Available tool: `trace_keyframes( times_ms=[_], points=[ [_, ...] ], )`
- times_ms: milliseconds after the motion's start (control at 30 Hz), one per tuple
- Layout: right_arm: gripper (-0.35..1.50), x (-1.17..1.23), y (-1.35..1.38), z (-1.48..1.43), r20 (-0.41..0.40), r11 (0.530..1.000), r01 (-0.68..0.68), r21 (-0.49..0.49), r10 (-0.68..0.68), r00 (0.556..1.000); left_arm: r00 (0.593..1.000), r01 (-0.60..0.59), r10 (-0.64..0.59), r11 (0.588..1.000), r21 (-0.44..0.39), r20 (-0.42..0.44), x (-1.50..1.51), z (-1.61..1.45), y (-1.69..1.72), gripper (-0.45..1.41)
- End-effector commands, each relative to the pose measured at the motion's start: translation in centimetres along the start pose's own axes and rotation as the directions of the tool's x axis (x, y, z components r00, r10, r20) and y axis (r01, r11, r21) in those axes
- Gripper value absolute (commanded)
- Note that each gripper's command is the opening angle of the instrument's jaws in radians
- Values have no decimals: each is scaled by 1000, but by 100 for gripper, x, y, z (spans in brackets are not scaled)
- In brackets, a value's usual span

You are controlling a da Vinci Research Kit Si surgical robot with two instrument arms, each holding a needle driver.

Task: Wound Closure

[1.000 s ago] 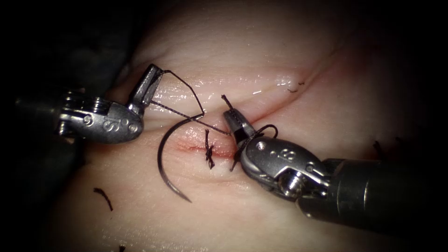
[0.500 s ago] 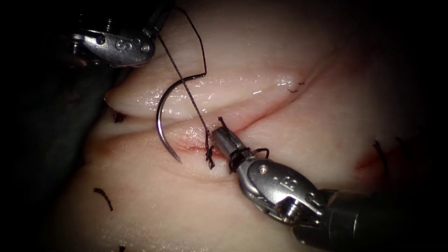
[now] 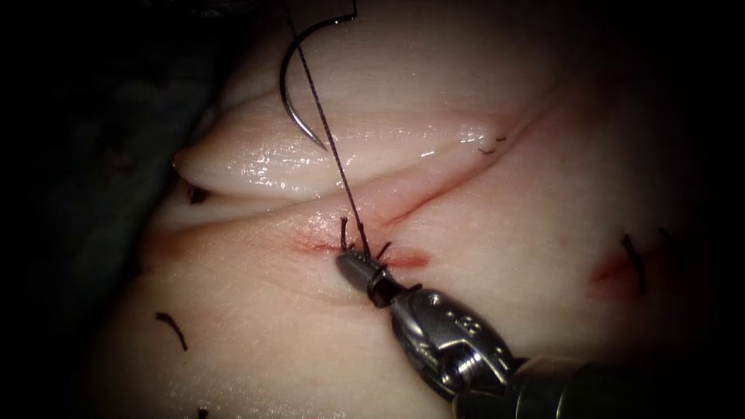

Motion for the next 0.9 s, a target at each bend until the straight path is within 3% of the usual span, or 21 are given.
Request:
trace_keyframes(
  times_ms=[33,400,567,733,833,900],
  points=[
    [-35,-8,-4,5,2,1000,-1,4,1,1000,1000,1,-1,1000,2,-2,0,7,3,-45],
    [-35,-18,4,-12,17,999,-5,-33,6,1000,1000,25,-25,1000,-14,1,-1,46,-38,-45],
    [-35,-17,11,-25,-18,999,18,-41,-19,1000,1000,29,-29,999,-21,1,-4,59,-47,-45],
    [-35,-10,17,-34,-47,985,164,-59,-166,985,1000,30,-30,999,-25,-4,-11,71,-54,-45],
    [-35,-9,19,-33,-6,951,300,-76,-301,954,999,31,-31,999,-26,-9,-14,77,-58,-45],
    [-35,-11,19,-32,34,867,488,-103,-487,872,999,32,-32,999,-29,-11,-16,81,-61,-45]
  ],
)
